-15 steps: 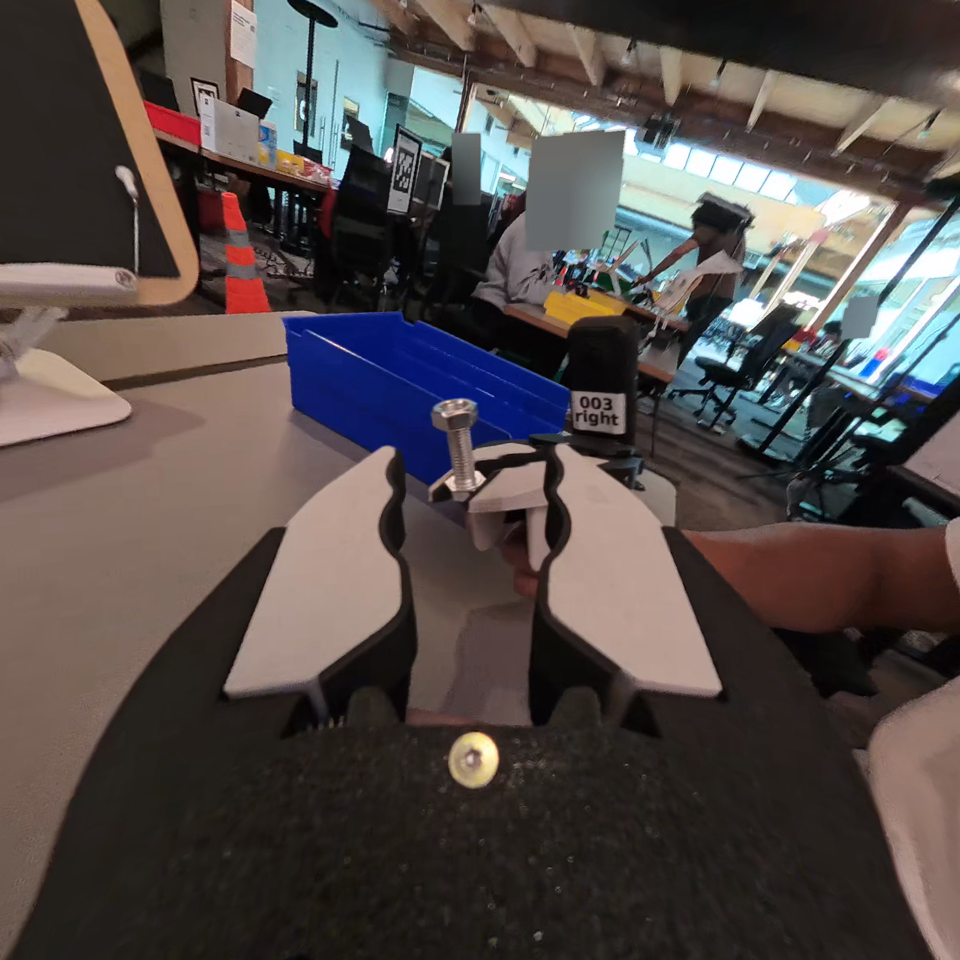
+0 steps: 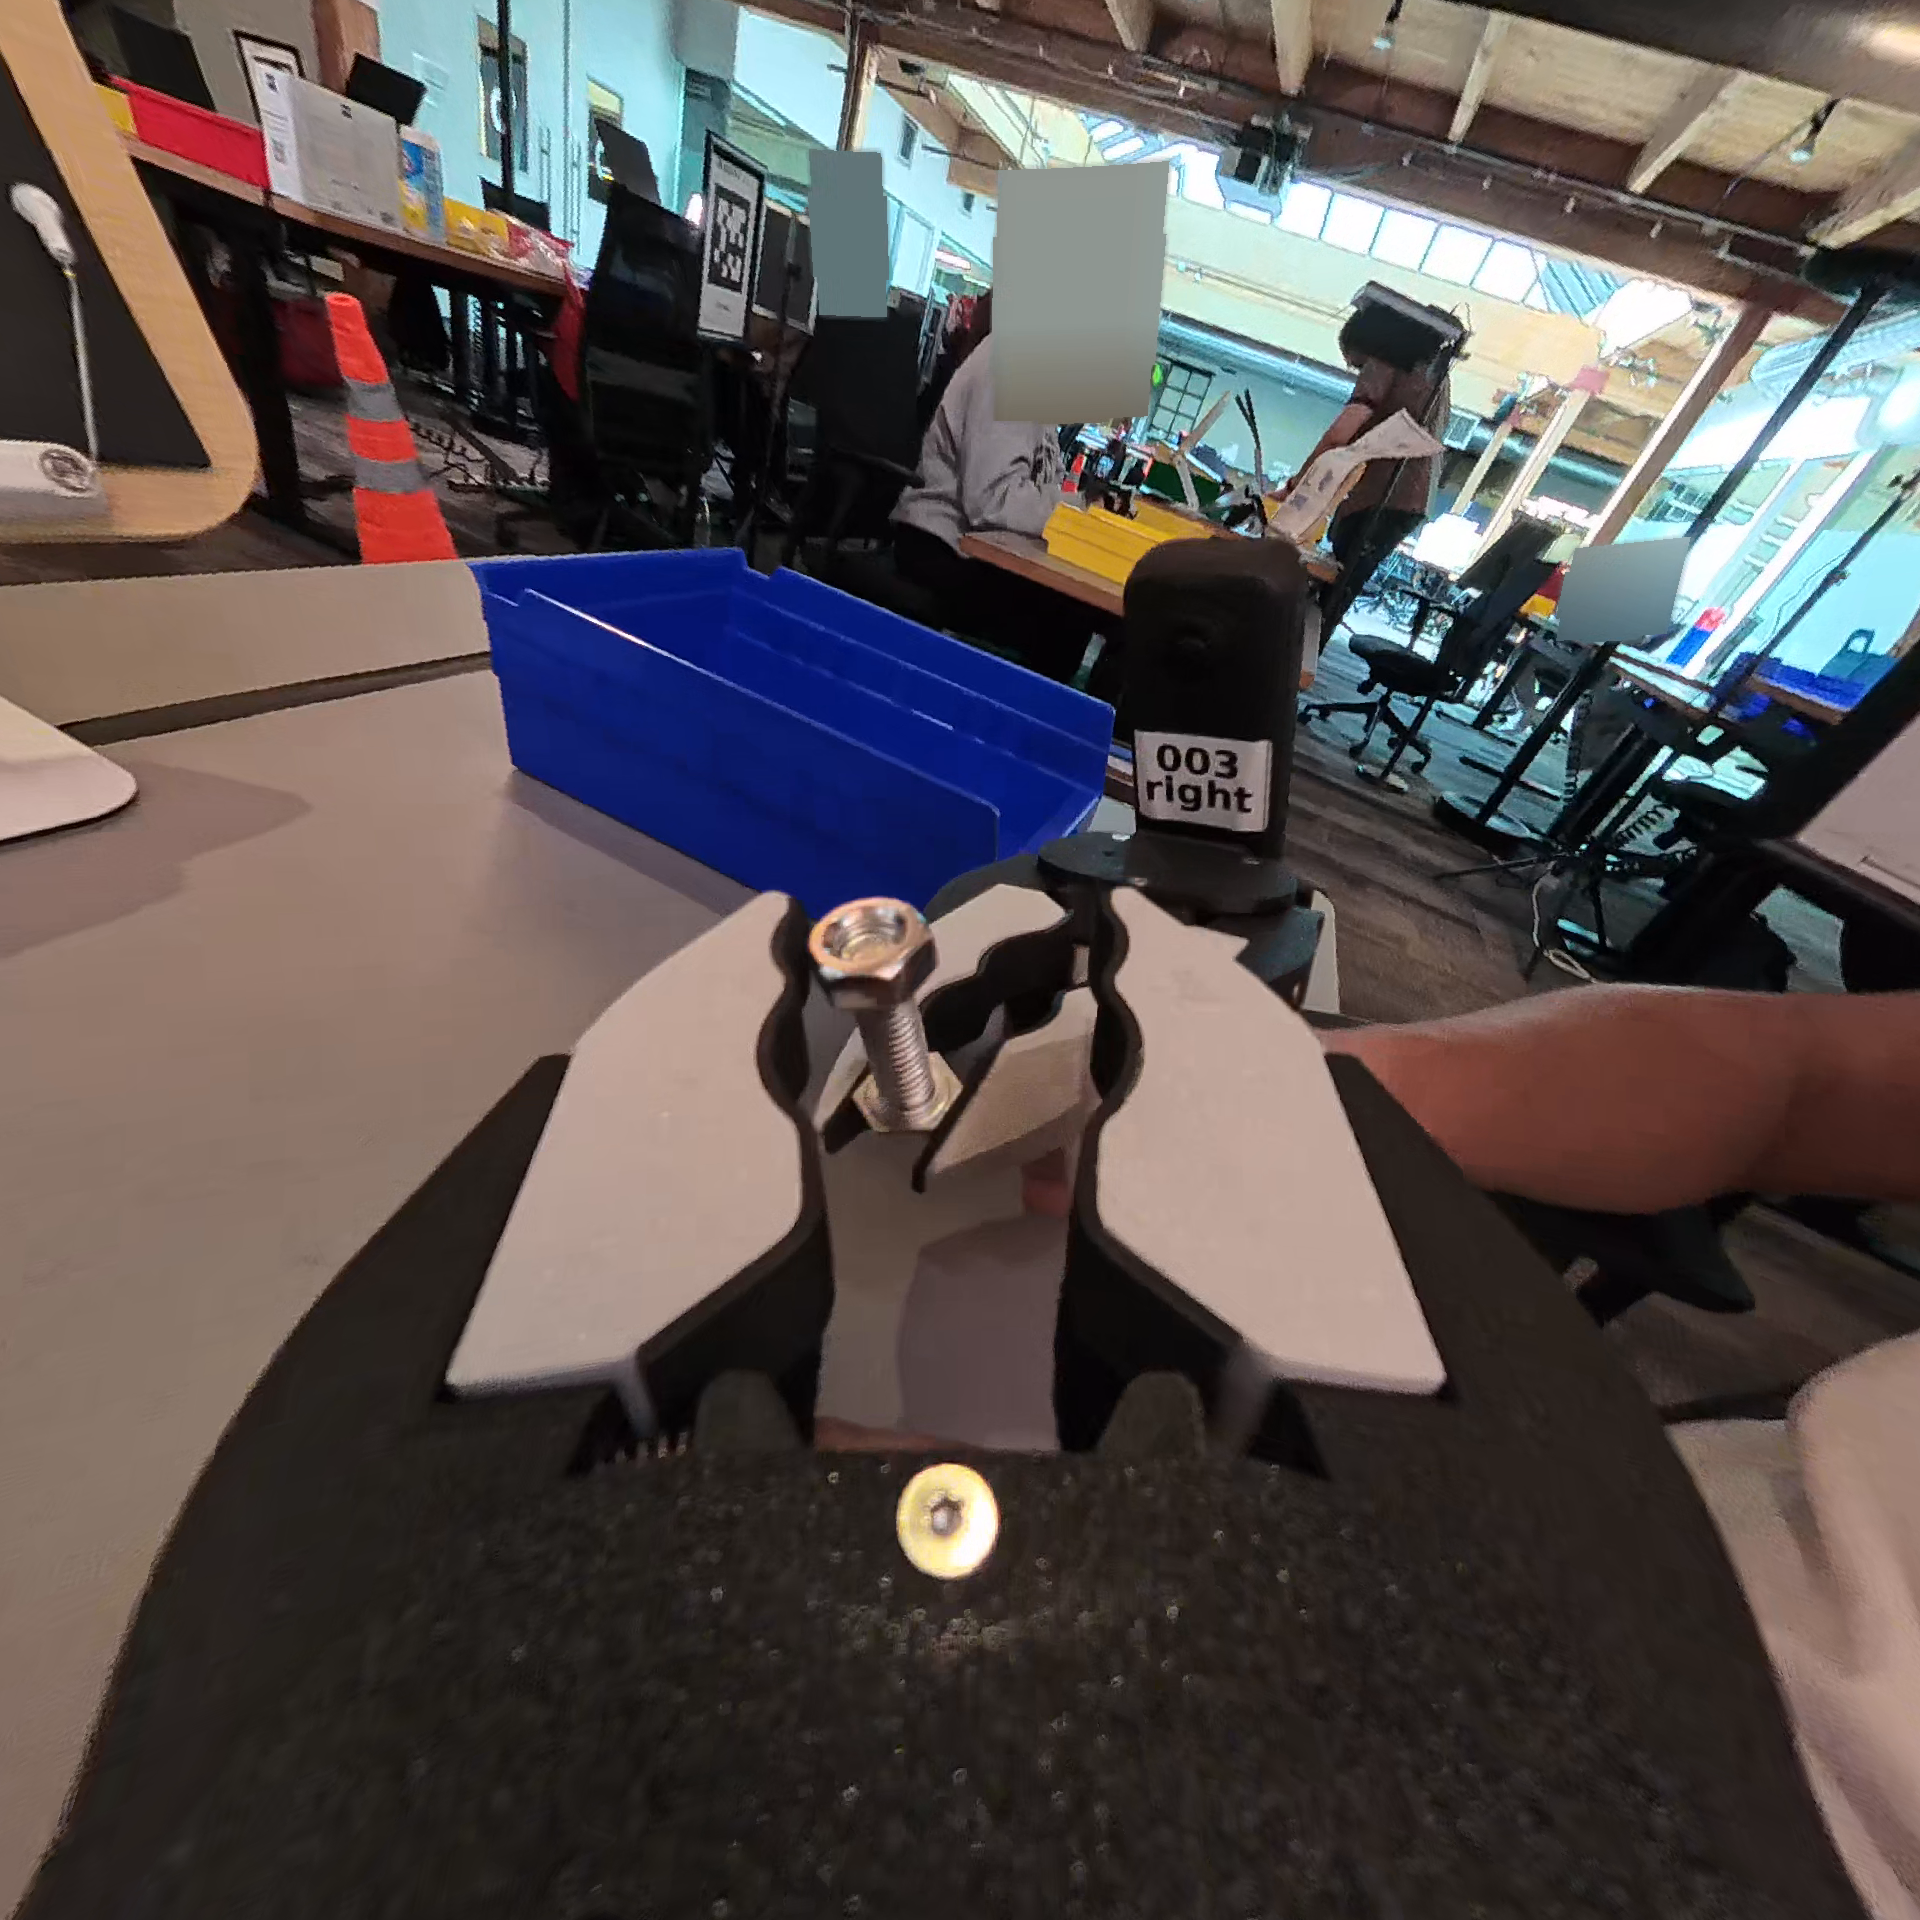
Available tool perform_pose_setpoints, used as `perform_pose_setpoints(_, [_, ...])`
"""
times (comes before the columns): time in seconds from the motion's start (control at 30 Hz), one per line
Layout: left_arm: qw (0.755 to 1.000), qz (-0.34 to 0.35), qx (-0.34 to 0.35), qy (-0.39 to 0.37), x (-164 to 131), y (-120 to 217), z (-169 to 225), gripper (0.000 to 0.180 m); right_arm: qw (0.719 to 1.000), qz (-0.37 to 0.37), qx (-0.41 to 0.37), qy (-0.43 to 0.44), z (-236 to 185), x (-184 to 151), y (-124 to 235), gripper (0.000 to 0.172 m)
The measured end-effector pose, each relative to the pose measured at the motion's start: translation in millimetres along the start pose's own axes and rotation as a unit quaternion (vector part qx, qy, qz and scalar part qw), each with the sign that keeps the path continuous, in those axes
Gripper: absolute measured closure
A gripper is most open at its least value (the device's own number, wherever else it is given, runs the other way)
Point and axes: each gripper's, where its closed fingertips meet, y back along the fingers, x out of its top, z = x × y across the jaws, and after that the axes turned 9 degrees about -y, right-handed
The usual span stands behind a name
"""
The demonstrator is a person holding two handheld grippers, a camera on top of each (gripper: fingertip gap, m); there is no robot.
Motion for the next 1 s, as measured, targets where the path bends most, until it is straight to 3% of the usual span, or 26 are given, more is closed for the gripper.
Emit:
perform_pose_setpoints(0.2, [0.999,0.028,0.04,-0.002,3.8,22.8,-14.9,0.128,1.0,-0.005,-0.008,-0.014,9.9,-0.7,2.7,0.154])
perform_pose_setpoints(0.47, [1.0,0.013,0.005,-0.012,1.2,1.4,-6.0,0.123,1.0,-0.02,0.012,-0.005,-0.1,-6.6,-6.2,0.154])
perform_pose_setpoints(0.67, [0.998,0.042,0.042,0.018,1.2,25.1,-23.5,0.127,1.0,-0.018,-0.011,-0.015,14.7,-3.9,-0.6,0.155])
perform_pose_setpoints(0.73, [0.999,0.042,0.025,0.02,-0.3,21.5,-14.4,0.132,1.0,-0.019,-0.016,-0.019,18.0,-4.6,-0.1,0.155])
perform_pose_setpoints(0.8, [0.999,0.034,0.012,0.014,-1.9,11.6,-6.1,0.122,1.0,-0.022,-0.01,-0.016,15.2,-6.3,-1.6,0.154])
perform_pose_setpoints(1.0, [1.0,0.016,-0.002,-0.012,-2.9,-1.3,-1.9,0.119,1.0,-0.021,0.002,-0.005,4.5,-5.9,-3.9,0.154])
